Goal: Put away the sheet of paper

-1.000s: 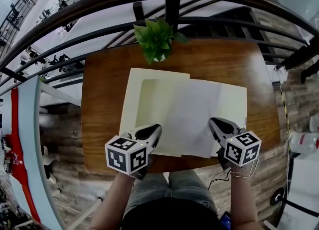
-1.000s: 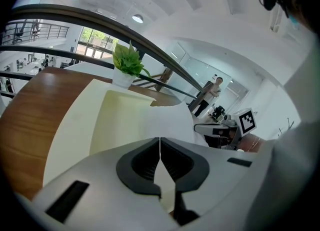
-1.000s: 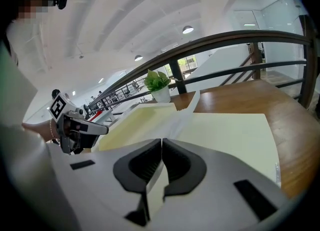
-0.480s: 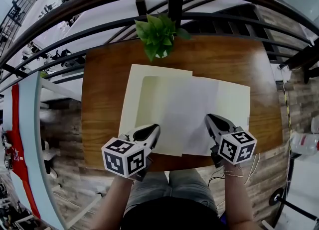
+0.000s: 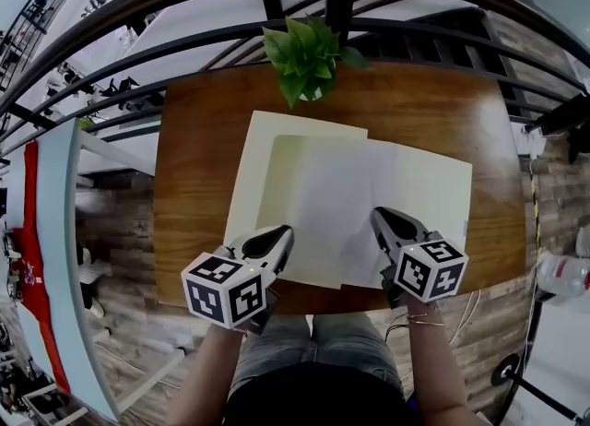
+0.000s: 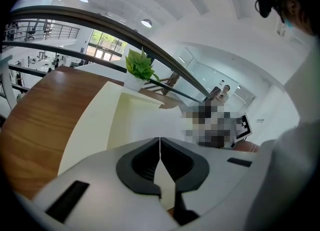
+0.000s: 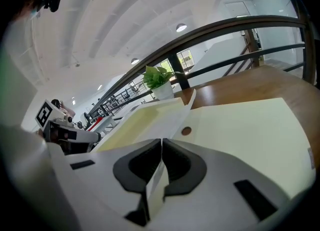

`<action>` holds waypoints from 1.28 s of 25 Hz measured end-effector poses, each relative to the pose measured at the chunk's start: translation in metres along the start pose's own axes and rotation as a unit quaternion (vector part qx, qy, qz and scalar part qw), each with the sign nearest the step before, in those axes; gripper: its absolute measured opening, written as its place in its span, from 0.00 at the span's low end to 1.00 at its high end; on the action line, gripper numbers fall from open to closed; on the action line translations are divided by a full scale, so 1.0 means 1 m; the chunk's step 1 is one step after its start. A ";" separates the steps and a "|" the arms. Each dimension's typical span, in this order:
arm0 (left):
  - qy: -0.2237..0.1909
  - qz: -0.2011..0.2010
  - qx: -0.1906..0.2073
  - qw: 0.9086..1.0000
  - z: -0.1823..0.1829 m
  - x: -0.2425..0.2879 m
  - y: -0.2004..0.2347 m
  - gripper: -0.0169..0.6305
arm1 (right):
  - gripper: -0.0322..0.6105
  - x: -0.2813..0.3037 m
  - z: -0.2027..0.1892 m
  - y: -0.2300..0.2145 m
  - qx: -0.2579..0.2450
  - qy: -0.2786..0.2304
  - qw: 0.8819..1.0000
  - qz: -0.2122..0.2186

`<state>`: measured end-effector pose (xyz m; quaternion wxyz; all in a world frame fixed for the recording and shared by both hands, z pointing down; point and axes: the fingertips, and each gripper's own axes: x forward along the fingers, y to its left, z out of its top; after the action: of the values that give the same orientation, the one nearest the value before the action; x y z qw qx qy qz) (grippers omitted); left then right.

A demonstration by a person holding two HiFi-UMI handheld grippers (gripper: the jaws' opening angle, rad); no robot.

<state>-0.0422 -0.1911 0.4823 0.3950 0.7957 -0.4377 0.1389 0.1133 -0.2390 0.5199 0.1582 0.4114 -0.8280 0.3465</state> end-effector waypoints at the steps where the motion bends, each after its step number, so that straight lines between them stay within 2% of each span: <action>1: -0.002 0.000 -0.002 1.000 0.000 -0.001 0.000 0.06 | 0.10 0.002 -0.001 0.002 -0.001 0.002 1.000 0.001; 20: -0.015 0.012 -0.019 1.000 0.002 -0.018 0.012 0.06 | 0.10 0.036 0.000 0.031 -0.012 0.030 0.999 0.023; 32: -0.007 0.016 -0.028 0.999 -0.006 -0.021 0.016 0.06 | 0.10 0.058 -0.005 0.045 -0.024 0.053 0.997 0.040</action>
<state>-0.0665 -0.1793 0.4831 0.4117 0.7784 -0.4566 0.1268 0.0425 -0.2496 0.5349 0.1979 0.3550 -0.8425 0.3535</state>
